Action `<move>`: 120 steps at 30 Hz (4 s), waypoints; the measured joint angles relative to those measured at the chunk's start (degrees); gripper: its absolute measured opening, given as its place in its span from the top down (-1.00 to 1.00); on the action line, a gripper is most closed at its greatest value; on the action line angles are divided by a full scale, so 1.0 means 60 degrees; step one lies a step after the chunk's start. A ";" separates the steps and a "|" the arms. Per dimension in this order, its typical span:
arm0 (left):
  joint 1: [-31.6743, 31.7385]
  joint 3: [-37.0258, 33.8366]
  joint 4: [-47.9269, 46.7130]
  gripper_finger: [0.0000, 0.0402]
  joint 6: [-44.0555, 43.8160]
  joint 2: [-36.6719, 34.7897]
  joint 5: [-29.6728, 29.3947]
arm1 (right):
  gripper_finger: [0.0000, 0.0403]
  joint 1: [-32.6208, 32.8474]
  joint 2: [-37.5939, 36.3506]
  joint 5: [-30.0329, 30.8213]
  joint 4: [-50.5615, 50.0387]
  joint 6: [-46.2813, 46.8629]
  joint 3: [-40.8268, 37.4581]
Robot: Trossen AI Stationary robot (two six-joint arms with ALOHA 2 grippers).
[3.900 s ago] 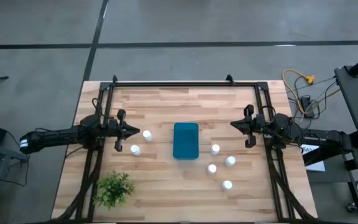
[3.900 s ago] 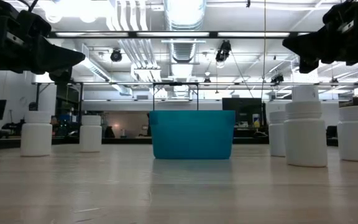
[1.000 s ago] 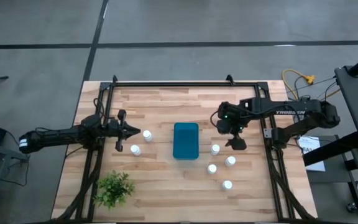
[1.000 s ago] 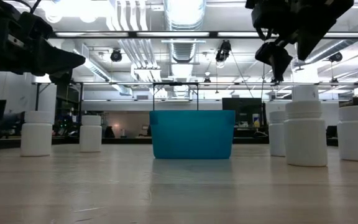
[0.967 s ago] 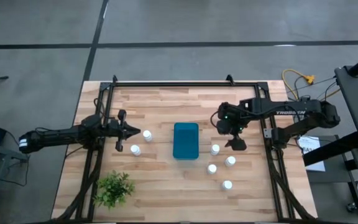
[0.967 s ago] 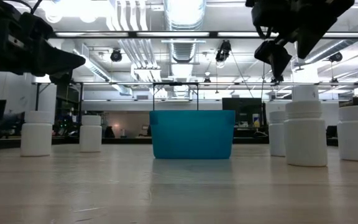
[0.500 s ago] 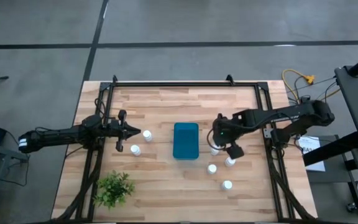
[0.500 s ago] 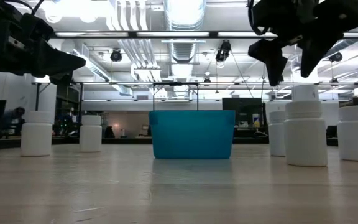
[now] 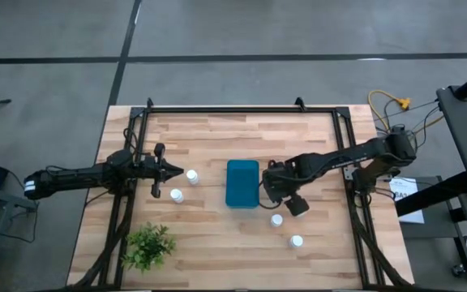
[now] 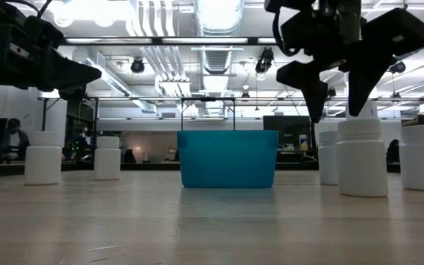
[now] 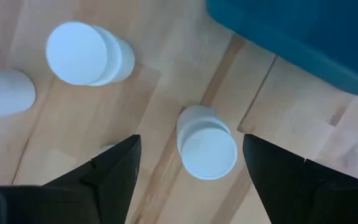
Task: Pick and place pill bottles into a basket
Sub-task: Put the medicine bottle into the blue bin
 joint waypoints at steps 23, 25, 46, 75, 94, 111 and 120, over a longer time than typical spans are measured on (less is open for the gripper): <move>0.0001 0.0000 0.0000 0.96 0.0000 0.0005 0.0000 | -0.27 -0.0007 0.0334 0.0474 0.0287 -0.0451 -0.0192; 0.0003 0.0000 0.0000 0.96 0.0000 0.0005 0.0000 | -0.26 -0.0031 0.0341 0.0498 0.0318 -0.0458 -0.0238; 0.0002 0.0000 0.0000 0.96 0.0000 0.0006 -0.0002 | -0.21 -0.0025 0.0345 0.0499 0.1356 -0.0694 -0.0984; -0.0001 0.0000 0.0003 0.96 0.0000 0.0009 0.0000 | -0.04 -0.0025 0.0498 0.0750 0.1213 -0.0921 -0.0995; -0.0001 0.0000 0.0004 0.96 0.0000 0.0009 -0.0003 | 0.27 -0.0254 0.0501 0.0754 0.0418 -0.1121 -0.0299; 0.0003 0.0000 0.0004 0.96 0.0000 0.0009 -0.0004 | 0.27 -0.1215 0.0501 0.0745 -0.1288 -0.1346 0.2492; 0.0003 0.0000 0.0007 0.96 0.0000 0.0009 0.0000 | 0.27 -0.1882 0.0874 0.0711 -0.1319 -0.1526 0.3265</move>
